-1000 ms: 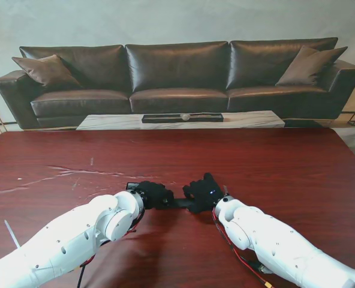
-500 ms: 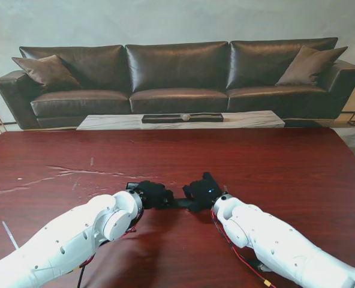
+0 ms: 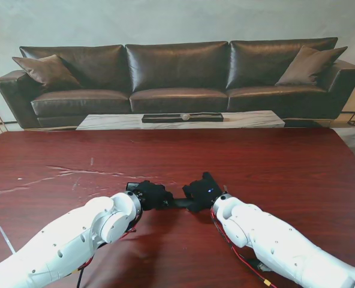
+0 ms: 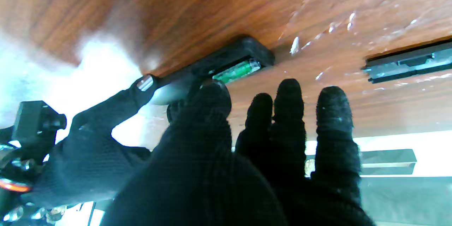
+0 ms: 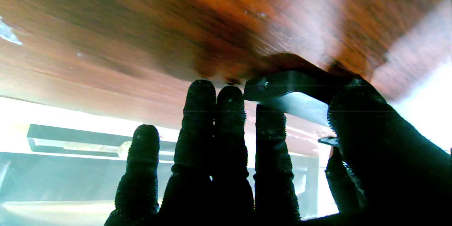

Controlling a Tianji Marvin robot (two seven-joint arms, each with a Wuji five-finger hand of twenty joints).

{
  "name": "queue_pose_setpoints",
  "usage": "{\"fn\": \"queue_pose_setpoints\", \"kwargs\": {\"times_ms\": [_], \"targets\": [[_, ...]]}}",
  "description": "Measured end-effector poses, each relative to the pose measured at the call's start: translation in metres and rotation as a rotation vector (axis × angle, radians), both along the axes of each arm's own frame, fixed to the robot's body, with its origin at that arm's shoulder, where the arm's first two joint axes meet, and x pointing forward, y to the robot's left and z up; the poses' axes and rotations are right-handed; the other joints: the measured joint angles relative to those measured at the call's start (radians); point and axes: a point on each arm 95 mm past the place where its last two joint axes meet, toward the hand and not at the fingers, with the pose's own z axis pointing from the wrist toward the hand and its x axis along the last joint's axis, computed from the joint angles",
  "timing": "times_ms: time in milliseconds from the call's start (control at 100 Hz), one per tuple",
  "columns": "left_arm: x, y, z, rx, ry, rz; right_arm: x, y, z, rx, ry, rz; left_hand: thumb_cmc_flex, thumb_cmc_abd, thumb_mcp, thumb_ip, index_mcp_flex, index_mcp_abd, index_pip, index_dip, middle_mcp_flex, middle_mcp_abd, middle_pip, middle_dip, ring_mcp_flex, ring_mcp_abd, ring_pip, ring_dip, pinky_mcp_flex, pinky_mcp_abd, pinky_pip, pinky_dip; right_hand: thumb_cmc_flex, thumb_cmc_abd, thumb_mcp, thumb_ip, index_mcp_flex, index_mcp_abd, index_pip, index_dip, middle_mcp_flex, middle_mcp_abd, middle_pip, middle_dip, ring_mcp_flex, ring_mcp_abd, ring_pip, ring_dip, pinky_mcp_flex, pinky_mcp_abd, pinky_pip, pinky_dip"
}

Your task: Install the batteries into the remote control and close the cover

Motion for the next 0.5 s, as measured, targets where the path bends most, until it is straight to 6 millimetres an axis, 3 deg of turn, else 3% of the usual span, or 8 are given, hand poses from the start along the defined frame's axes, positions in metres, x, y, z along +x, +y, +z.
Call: {"fn": "queue_pose_setpoints", "kwargs": {"times_ms": [300,500], "targets": [[0.0019,-0.0001,-0.0005,-0.009,0.011,0.019,0.0004,0.0002,0.0007,-0.004,0.005,0.001,0.0,0.011,-0.007,0.0,0.008,0.017,-0.035,-0.024,0.0,0.0,-0.014,-0.009,0.0,0.005,-0.015,-0.002,-0.002,0.009,-0.013,0.011,0.0,0.0,0.0,0.0,0.0,0.002,0.0,0.0,0.0,0.001,0.005,-0.002,0.0,0.0,0.001,0.0,0.0,0.0,0.0,0.0],[0.0026,-0.0001,-0.0006,-0.001,0.006,0.031,0.0007,0.0004,0.0009,-0.006,0.008,0.004,0.0,0.015,-0.009,0.0,0.005,0.056,-0.1,-0.029,-0.002,0.0,-0.014,-0.009,0.0,0.0,-0.015,-0.002,0.019,0.005,-0.013,0.022,0.003,0.0,0.0,-0.001,0.0,0.006,0.0,0.0,0.0,0.002,0.006,-0.002,0.0,0.0,0.001,0.0,0.0,0.0,0.0,0.0]]}}
